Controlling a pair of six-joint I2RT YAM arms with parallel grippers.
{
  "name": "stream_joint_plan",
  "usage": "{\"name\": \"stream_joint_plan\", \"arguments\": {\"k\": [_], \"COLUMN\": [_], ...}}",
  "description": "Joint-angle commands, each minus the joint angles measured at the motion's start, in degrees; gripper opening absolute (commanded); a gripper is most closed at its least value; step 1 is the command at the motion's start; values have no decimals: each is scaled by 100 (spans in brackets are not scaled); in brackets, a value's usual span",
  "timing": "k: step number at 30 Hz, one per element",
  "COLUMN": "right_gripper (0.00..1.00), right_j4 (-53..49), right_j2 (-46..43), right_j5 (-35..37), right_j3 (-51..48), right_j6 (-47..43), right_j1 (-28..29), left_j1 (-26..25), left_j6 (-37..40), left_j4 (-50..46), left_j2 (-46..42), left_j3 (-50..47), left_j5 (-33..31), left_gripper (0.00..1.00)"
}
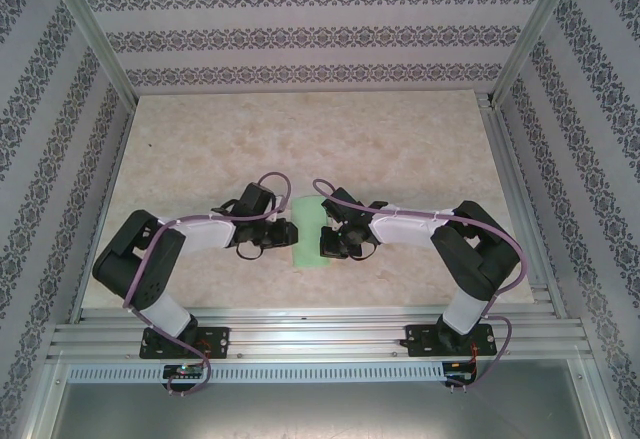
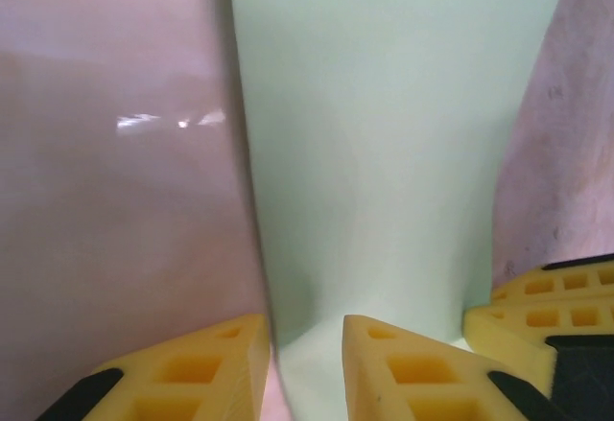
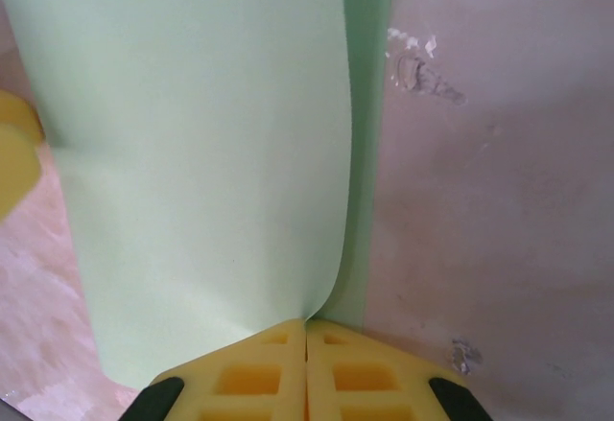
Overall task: Fold a paper plane with a square sheet of paper (fold left side to right side)
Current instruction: First fold the square sheet of paper in half at the center of the table.
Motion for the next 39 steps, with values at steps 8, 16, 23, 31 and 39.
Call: {"name": "stream_joint_plan", "arguments": {"k": [8,16,23,31,39], "right_gripper": [7,8,8,8,8], "right_j4": [-639,-657,-709,-860,-859], "right_j2": [326,332,367,402,403], "right_j5": [472,492,493,571,592], "right_j3": [-185,-176,-148,-115,-141], "right_j6": [-99,-90,-101,-135,-126], "right_j1": [49,62,88,124,142], "left_j1": [295,-16,-39,204,526], "left_j6": [371,24,96,507,800], "left_j4": [-36,890,1069,622,519], "left_j2": [-480,119,671,861,1119], "left_j3": [63,178,272,496,869], "left_j5": [369,1066,933,267,287], "left_gripper": [26,17,15,16,19]}}
